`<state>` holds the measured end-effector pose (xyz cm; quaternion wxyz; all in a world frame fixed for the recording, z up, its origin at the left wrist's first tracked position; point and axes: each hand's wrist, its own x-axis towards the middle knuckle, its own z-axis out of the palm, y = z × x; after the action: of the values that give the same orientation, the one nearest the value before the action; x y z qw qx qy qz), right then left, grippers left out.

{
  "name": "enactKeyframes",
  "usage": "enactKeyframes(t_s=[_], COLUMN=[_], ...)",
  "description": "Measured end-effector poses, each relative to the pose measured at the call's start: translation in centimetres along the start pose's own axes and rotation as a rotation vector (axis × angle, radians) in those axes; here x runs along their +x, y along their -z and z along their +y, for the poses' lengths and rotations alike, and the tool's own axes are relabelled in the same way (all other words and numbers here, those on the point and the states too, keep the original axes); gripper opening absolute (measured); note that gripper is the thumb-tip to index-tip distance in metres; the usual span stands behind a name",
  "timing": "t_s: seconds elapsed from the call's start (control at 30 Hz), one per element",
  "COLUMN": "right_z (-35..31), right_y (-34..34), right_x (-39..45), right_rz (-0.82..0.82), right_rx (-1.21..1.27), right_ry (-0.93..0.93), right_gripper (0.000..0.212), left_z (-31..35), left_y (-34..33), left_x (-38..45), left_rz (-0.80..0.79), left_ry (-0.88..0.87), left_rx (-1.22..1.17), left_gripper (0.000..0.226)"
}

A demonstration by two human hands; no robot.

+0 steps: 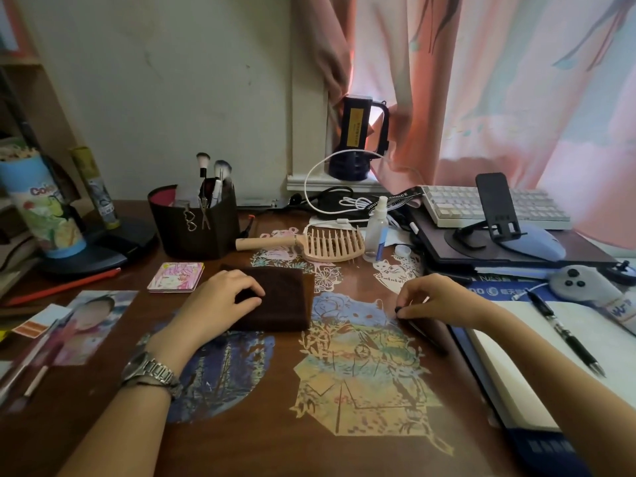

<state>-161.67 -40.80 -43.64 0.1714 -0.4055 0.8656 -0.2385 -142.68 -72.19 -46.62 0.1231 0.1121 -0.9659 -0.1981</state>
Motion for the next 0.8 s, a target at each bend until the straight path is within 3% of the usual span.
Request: enactKeyframes(t_s=[0.17,0.27,0.43,0.63,0.8], right_z=[-1.4,-2.5,-5.9,-11.2,-14.9], right_y=[0.1,0.3,0.3,-0.4,-1.6], right_x=[0.4,0.9,2.4,4.8,7.0], right_rz=[-0.047,0.014,0.194,0.287,0.329], right_rx=[-0.019,0.009,0.162,0.266,0.289], right_ry=[0.015,0.051,0.091,0.207,0.285], right_gripper=[0.009,0.008,0.008,0.013,0.01], left_z=[0.0,0.3,2.2,4.5,4.2], left_y=[0.0,0.1,0.2,0.0,0.4], left_x=[-0.1,-0.1,-0.3,-0.6,-0.4], left_rz=[-0.008,-0.001,0.022,-0.037,0.052], left_ry=[0.005,0.019,0.025,0.001,0.017], left_rx=[0.009,-0.024,-0.322,-0.602,-0.745], left_gripper=[0.012,0.012,0.012,0.015,0.013])
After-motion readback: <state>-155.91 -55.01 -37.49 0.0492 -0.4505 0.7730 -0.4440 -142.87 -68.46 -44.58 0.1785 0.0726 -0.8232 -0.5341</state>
